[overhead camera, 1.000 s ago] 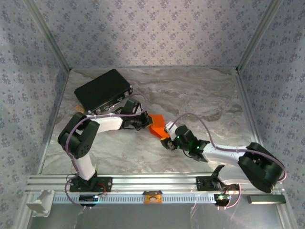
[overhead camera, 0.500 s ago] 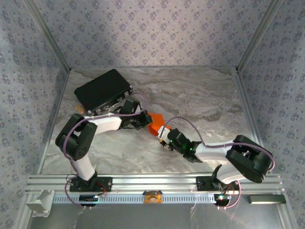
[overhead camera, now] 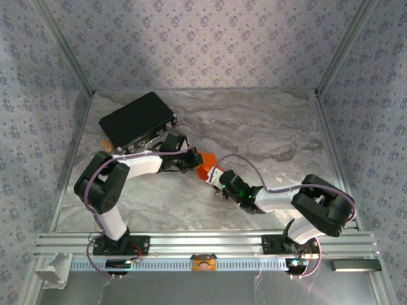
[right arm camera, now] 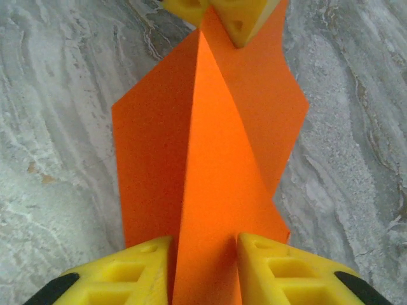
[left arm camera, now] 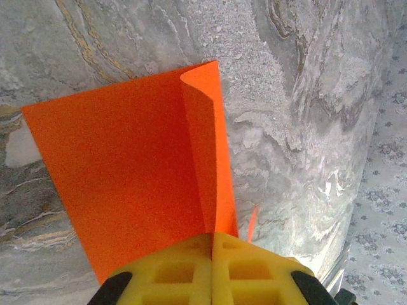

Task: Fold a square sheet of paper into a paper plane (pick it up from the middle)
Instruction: Fourth fold the wing at the center of the table.

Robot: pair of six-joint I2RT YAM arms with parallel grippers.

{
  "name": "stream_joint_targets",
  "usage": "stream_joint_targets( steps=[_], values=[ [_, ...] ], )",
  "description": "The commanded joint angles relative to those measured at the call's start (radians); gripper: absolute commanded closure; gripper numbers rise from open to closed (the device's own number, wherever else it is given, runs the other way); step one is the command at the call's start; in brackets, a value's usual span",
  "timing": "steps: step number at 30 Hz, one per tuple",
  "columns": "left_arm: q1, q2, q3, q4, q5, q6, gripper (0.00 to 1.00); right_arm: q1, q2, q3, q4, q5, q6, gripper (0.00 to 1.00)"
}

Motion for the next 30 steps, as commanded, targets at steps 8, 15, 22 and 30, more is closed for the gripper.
stream_joint_targets(
  steps=[8, 15, 22, 30],
  values=[
    [-0.003, -0.01, 0.03, -0.014, 0.022, 0.014, 0.94, 0.005, -0.002, 0.027, -0.033, 0.018, 0.04, 0.73],
    [-0.002, -0.007, 0.031, -0.022, 0.017, 0.013, 0.94, 0.006, -0.029, 0.017, -0.053, 0.012, 0.083, 0.72],
    [-0.003, -0.001, 0.031, -0.022, 0.02, 0.013, 0.94, 0.004, -0.046, 0.007, -0.049, -0.015, 0.107, 0.7],
    [-0.004, -0.002, 0.031, -0.02, 0.02, 0.013, 0.94, 0.001, -0.042, 0.012, -0.063, -0.023, 0.11, 0.79]
  ],
)
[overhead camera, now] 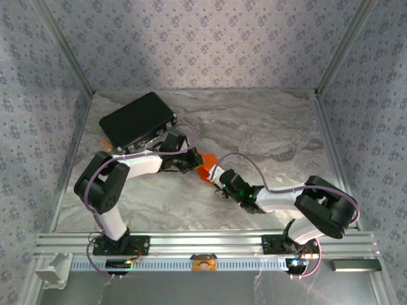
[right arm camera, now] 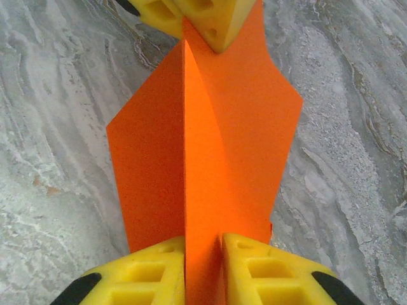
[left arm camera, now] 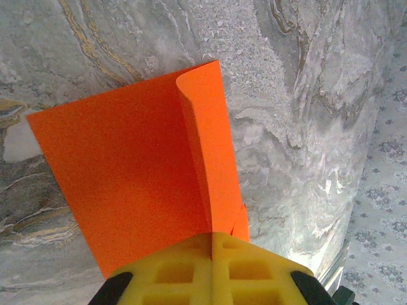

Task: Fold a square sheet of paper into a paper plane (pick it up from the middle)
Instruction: Fourth fold the wing at the center of the table.

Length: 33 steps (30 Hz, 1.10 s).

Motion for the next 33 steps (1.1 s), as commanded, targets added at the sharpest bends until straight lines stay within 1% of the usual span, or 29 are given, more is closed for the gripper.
stream_joint_targets(
  steps=[1, 5, 17, 20, 24, 30, 32, 33],
  values=[
    [-0.004, -0.003, 0.03, -0.014, 0.014, 0.012, 0.94, 0.0, -0.012, 0.01, -0.028, -0.007, 0.023, 0.79],
    [-0.004, -0.004, 0.033, -0.014, 0.015, 0.012, 0.94, -0.002, -0.006, 0.011, -0.031, -0.003, 0.025, 0.78],
    [-0.007, 0.001, 0.034, -0.011, 0.016, 0.01, 0.94, -0.004, 0.008, 0.015, -0.036, 0.002, 0.02, 0.79],
    [-0.007, 0.001, 0.034, -0.012, 0.016, 0.01, 0.94, -0.004, 0.008, 0.016, -0.034, -0.001, 0.022, 0.83],
    [-0.007, 0.002, 0.034, -0.012, 0.016, 0.01, 0.94, -0.003, 0.007, 0.015, -0.034, 0.0, 0.025, 0.85],
    [-0.007, 0.002, 0.036, -0.012, 0.015, 0.01, 0.94, -0.004, 0.011, 0.021, -0.039, -0.003, 0.034, 0.94],
    [-0.007, -0.003, 0.034, -0.011, 0.011, 0.007, 0.91, -0.006, 0.017, 0.026, -0.05, -0.003, 0.051, 0.96],
    [-0.007, -0.007, 0.03, -0.008, 0.006, 0.005, 0.88, -0.008, 0.019, 0.031, -0.058, -0.005, 0.065, 0.96]
  ],
)
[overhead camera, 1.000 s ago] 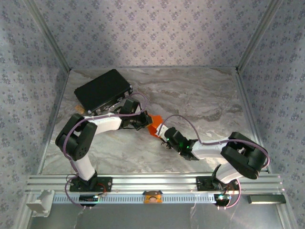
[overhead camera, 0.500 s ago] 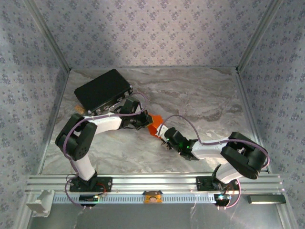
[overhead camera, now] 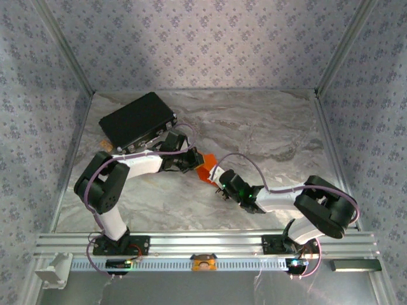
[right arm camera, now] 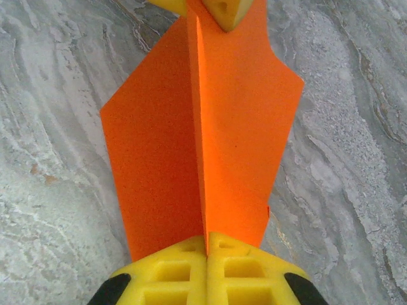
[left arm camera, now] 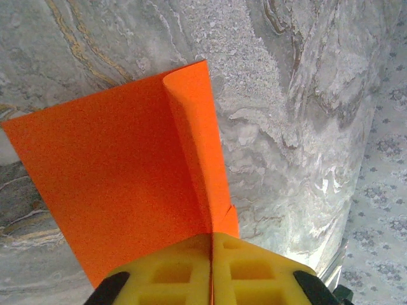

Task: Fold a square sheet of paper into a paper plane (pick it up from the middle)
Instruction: Fourth fold the wing at the center of the table.

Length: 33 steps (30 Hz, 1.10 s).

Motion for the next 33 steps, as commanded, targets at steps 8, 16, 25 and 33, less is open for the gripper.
stream_joint_targets(
  steps=[8, 16, 25, 33],
  values=[
    [0.003, -0.114, -0.052, -0.013, -0.109, -0.025, 0.38, -0.06, 0.041, 0.049, -0.014, -0.156, 0.243, 0.98],
    [0.016, -0.144, -0.063, -0.047, -0.131, -0.021, 0.28, -0.137, 0.098, 0.12, -0.075, -0.353, 0.435, 0.99],
    [0.016, -0.128, -0.06, -0.044, -0.119, -0.021, 0.28, -0.238, 0.127, 0.105, -0.027, -0.572, 0.577, 1.0],
    [0.016, -0.115, -0.058, -0.038, -0.111, -0.024, 0.3, -0.285, 0.143, 0.082, 0.027, -0.648, 0.641, 1.0]
  ],
)
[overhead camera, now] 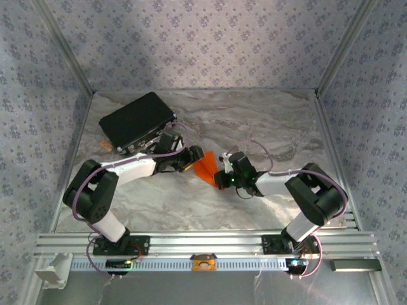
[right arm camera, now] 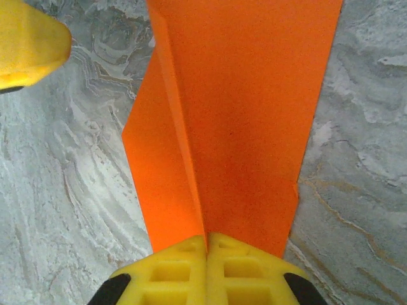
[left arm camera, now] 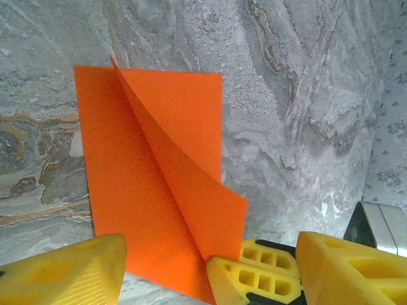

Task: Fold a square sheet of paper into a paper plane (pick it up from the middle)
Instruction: Fourth fold the wing at the center of the table.

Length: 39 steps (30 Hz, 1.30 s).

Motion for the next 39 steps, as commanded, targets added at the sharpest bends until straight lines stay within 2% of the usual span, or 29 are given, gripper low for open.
stream_joint_targets(
  steps=[1, 4, 10, 20, 32, 37, 39],
  values=[
    [0.007, 0.01, -0.002, -0.007, 0.008, 0.006, 0.31, -0.021, 0.023, -0.02, 0.039, -0.075, 0.061, 1.0],
    [0.007, 0.014, -0.002, -0.003, 0.014, 0.006, 0.36, -0.037, 0.03, -0.026, 0.059, -0.112, 0.087, 1.0],
    [0.005, 0.032, -0.003, 0.015, 0.033, 0.0, 0.56, -0.049, 0.034, -0.035, 0.072, -0.128, 0.117, 1.0],
    [-0.012, 0.079, 0.019, 0.055, 0.081, -0.009, 0.81, -0.066, 0.06, -0.069, 0.139, -0.148, 0.219, 1.0],
    [-0.043, 0.143, 0.074, 0.066, 0.102, -0.012, 0.85, -0.066, 0.032, -0.064, 0.094, -0.135, 0.206, 0.98],
    [-0.041, 0.101, 0.058, 0.052, 0.061, -0.006, 0.81, -0.031, -0.008, -0.044, -0.009, -0.033, 0.056, 0.99],
    [-0.039, 0.075, 0.043, 0.051, 0.038, -0.007, 0.76, 0.002, -0.015, -0.035, -0.044, 0.031, -0.012, 0.99]
  ],
)
